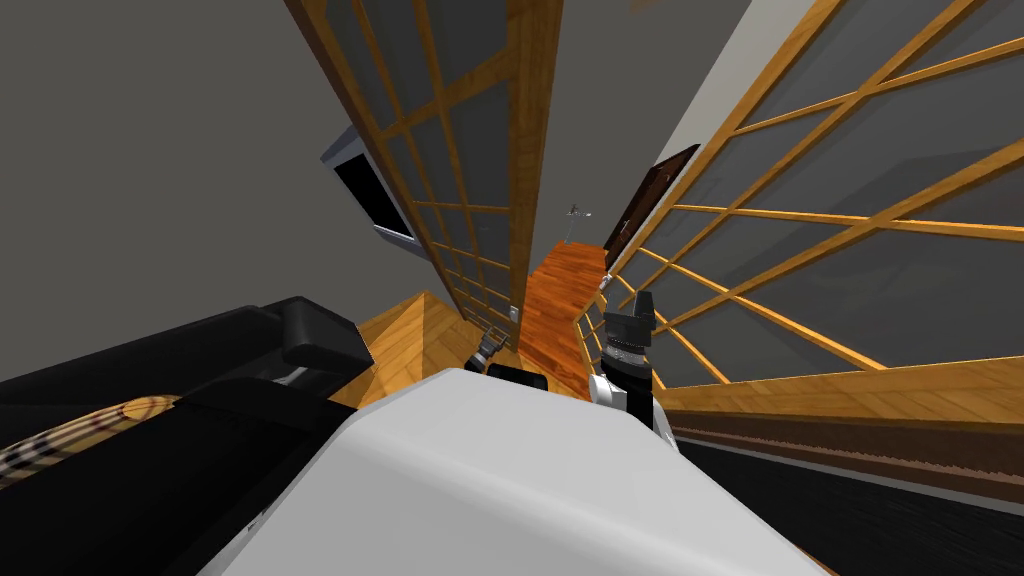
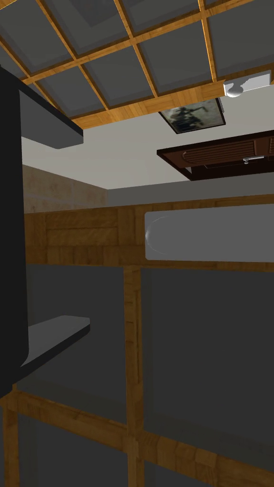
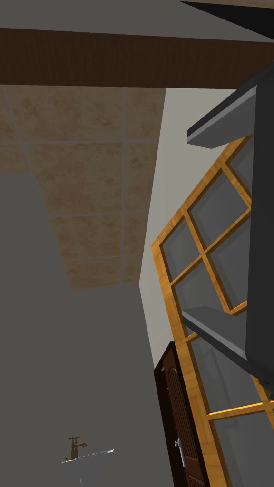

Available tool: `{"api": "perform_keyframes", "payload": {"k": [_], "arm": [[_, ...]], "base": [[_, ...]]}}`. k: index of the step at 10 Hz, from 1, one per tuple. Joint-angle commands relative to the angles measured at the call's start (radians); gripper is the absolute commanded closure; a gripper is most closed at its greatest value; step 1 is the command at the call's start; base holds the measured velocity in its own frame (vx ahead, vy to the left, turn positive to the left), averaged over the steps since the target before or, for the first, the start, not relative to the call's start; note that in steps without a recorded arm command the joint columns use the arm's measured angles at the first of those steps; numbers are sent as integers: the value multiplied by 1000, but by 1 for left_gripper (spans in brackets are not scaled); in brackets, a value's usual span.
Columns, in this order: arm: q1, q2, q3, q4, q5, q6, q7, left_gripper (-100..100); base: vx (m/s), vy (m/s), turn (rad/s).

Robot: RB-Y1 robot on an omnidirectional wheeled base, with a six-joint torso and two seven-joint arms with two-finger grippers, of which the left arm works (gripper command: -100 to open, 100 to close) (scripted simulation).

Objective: Push the door open

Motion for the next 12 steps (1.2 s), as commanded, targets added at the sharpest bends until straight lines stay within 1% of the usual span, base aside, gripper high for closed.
{"api": "perform_keyframes", "payload": {"k": [1,2,3,5,7,8,9,10,11,12], "arm": [[-2,-7,1,27,-8,-12,-28,-100],[-1,-5,1,18,-5,-8,-17,-100],[-8,10,3,25,-4,-7,-22,-100],[-17,17,6,32,-2,-2,-25,-100],[-26,11,9,40,0,2,-27,-100],[-31,3,11,44,1,4,-28,-100],[-36,-10,13,48,2,7,-30,-100],[-33,-3,11,45,1,6,-29,-100],[-33,-3,11,45,1,6,-29,100],[-33,-3,11,45,1,6,-29,100]], "base": [[73,48,-31],[36,21,-7],[99,-28,-25],[205,-87,-22],[194,-86,-22],[182,-82,-16],[193,-40,-19],[91,-14,-2],[-13,0,5],[-33,-2,-27]]}}
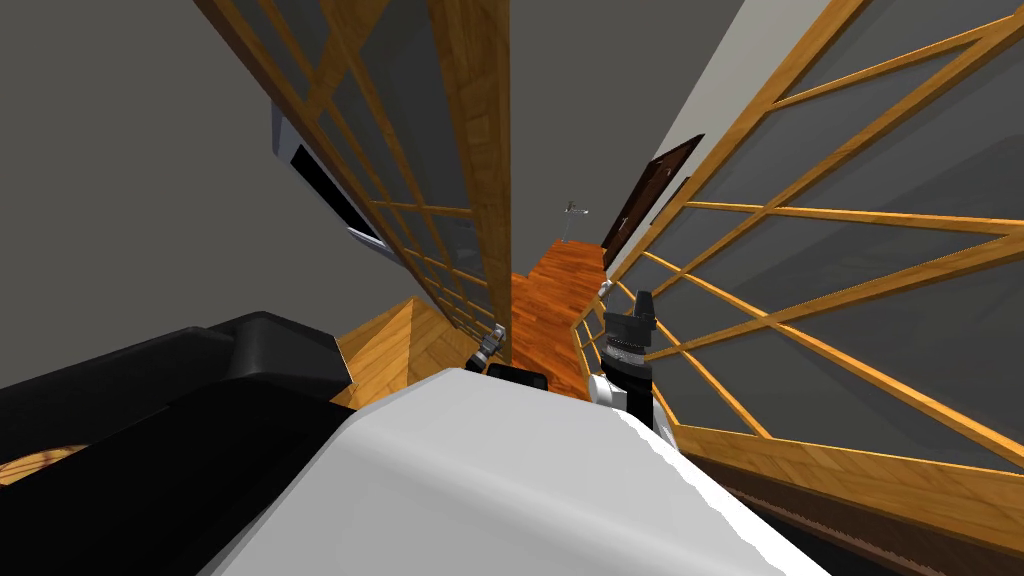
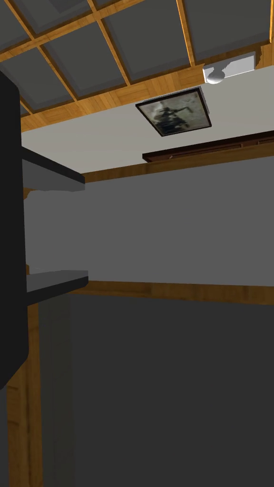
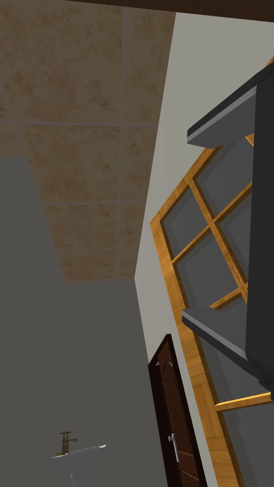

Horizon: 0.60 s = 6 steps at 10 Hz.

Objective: Push the door open

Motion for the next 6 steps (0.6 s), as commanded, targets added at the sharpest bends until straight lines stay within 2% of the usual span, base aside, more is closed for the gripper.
{"api": "perform_keyframes", "payload": {"k": [1,4,5,6], "arm": [[2,2,1,0,1,-1,0,100],[2,2,1,0,1,-1,0,100],[-4,4,-2,2,19,1,31,100],[-5,5,-2,3,25,0,42,100]], "base": [[-14,3,-10],[0,0,0],[17,-9,-46],[23,-11,-39]]}}
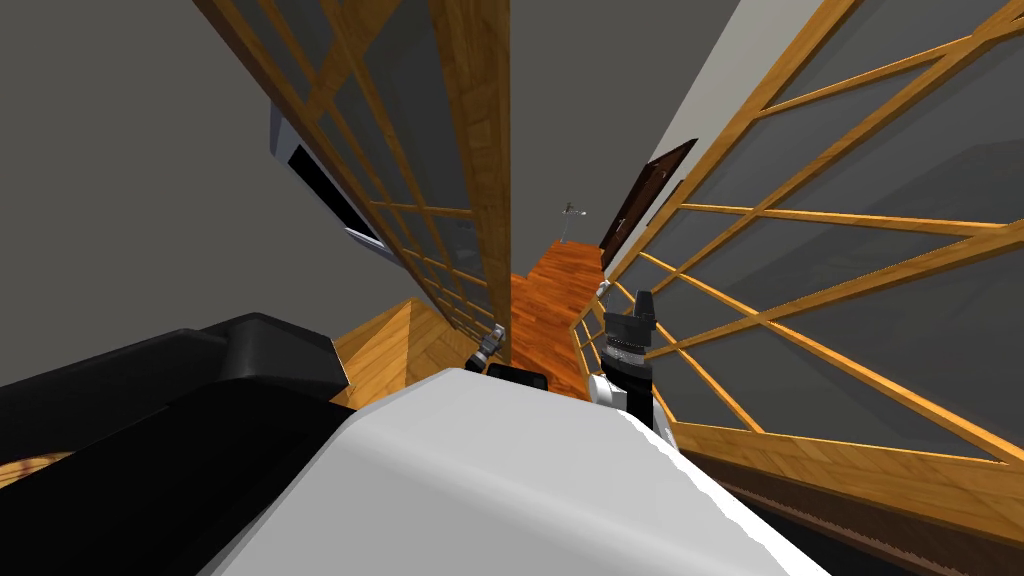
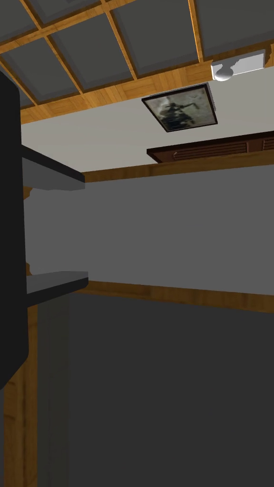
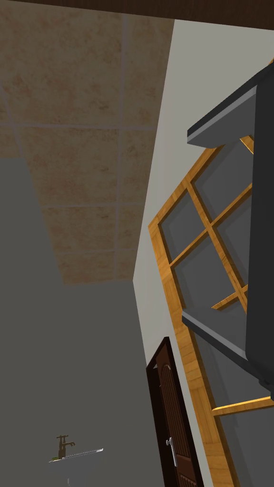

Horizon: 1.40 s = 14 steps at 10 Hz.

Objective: Push the door open

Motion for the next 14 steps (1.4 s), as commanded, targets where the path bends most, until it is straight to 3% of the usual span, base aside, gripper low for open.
{"api": "perform_keyframes", "payload": {"k": [1,5,10,11,13,14], "arm": [[-7,3,0,3,19,-8,29,100],[-15,12,-5,10,75,-13,118,100],[-29,25,-15,22,177,-21,262,100],[-29,25,-15,22,177,-21,275,100],[-36,31,-20,28,224,-26,337,100],[-36,31,-20,28,224,-26,346,100]], "base": [[19,-8,-20],[21,-11,-41],[39,-16,-62],[35,-15,-20],[35,-9,-62],[29,-6,-30]]}}
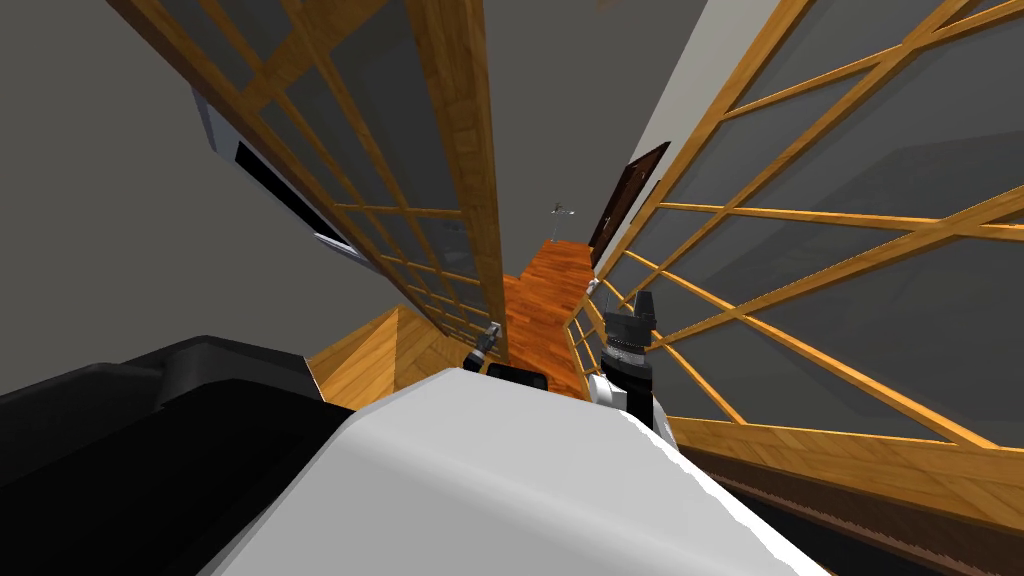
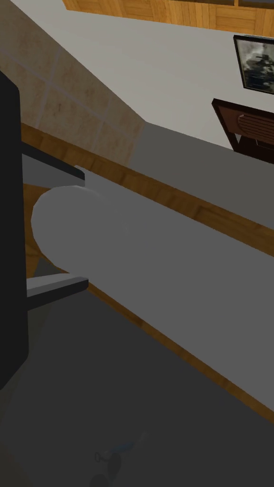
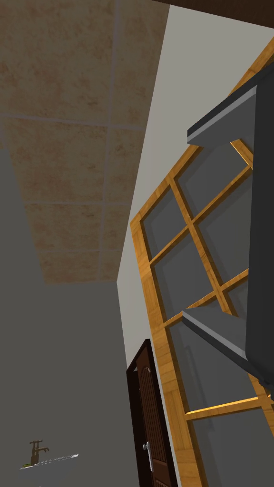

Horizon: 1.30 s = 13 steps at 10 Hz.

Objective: Push the door open

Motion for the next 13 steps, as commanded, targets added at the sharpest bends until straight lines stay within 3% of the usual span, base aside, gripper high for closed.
{"api": "perform_keyframes", "payload": {"k": [1,2,3,5,6,8,9,13], "arm": [[-12,3,7,3,34,-9,43,100],[-16,6,4,6,61,-11,73,100],[-16,6,4,6,61,-11,83,100],[-24,11,-1,13,117,-16,149,100],[-24,11,-1,13,117,-16,161,100],[-32,17,-7,20,176,-21,223,100],[-25,10,-6,16,121,-29,178,-100],[-13,2,-2,7,26,-35,113,-100]], "base": [[23,-8,-38],[33,-11,-67],[36,-5,-28],[43,-3,-70],[40,-5,-22],[46,-5,-57],[10,0,212],[-23,-3,204]]}}
